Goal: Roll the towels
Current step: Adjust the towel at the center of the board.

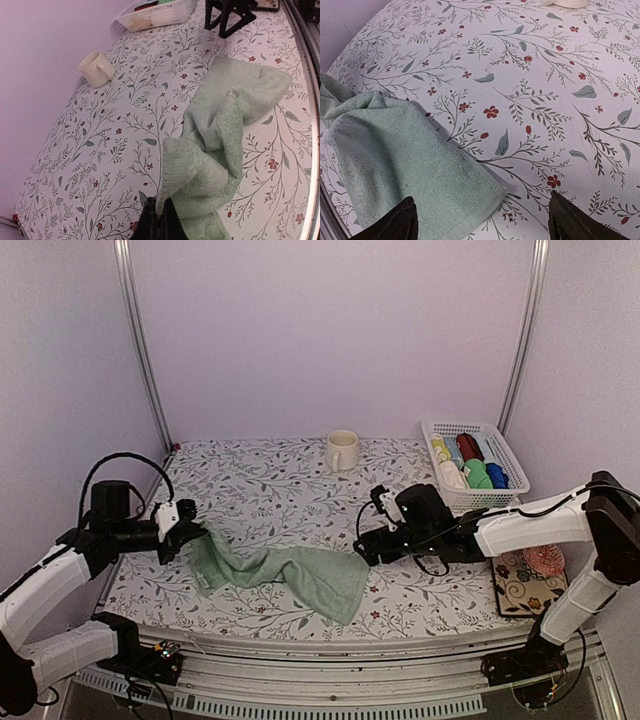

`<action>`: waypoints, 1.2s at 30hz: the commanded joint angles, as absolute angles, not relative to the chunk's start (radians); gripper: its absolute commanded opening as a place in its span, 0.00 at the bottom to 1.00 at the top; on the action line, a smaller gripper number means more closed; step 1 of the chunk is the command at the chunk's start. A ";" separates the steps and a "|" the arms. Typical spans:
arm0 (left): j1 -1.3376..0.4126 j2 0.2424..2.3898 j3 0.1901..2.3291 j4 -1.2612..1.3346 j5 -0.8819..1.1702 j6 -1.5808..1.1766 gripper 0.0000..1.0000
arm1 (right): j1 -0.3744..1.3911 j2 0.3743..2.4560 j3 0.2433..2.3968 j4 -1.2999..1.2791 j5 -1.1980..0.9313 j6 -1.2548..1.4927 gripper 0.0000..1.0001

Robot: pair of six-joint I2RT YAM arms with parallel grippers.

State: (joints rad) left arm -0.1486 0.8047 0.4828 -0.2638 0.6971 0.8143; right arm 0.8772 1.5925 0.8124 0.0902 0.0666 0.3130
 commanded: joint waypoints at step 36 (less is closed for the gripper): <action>-0.171 0.784 0.422 -0.221 0.632 0.821 0.00 | 0.784 1.870 0.917 0.056 -0.237 0.277 0.42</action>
